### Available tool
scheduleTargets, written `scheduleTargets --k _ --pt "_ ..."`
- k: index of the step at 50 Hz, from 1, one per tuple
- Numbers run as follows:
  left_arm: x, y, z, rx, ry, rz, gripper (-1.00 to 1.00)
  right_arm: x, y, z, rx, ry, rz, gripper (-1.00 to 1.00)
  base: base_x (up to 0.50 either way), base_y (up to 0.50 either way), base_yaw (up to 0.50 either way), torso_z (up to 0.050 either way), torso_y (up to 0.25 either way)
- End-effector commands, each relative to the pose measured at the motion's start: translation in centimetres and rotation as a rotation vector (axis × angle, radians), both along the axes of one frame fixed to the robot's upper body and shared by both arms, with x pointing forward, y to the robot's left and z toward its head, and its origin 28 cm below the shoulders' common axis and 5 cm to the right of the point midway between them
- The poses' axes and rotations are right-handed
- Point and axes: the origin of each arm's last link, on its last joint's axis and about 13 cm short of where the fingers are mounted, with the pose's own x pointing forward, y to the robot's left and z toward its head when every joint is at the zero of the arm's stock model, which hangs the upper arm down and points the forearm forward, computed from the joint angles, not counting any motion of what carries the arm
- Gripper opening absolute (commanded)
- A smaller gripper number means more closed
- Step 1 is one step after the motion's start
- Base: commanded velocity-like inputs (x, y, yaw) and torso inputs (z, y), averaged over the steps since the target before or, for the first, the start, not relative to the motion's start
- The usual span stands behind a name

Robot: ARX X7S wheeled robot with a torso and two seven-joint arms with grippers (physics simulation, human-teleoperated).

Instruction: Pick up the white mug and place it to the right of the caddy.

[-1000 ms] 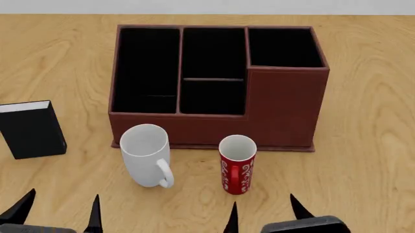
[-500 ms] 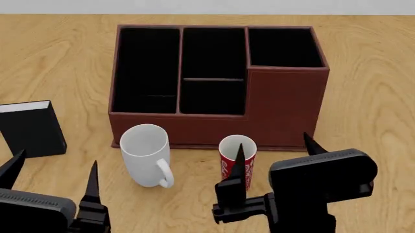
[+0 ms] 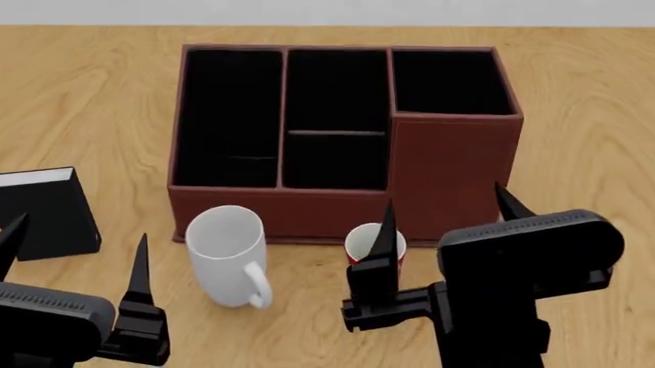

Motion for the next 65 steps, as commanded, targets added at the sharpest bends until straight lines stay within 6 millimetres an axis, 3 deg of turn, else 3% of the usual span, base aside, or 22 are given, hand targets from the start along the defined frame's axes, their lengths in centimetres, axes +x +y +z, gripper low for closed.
scheduleTargets --k 1,65 --pt "-0.21 0.0 0.29 0.002 -0.013 0.001 1.0 -0.09 -0.06 0.27 0.004 -0.008 -0.003 1.0 0.28 0.0 0.0 0.0 0.0" --pt "-0.3 -0.08 0.48 0.007 -0.023 0.003 1.0 -0.53 -0.28 0.83 0.007 -0.029 -0.009 1.0 0.28 0.0 0.0 0.0 0.0"
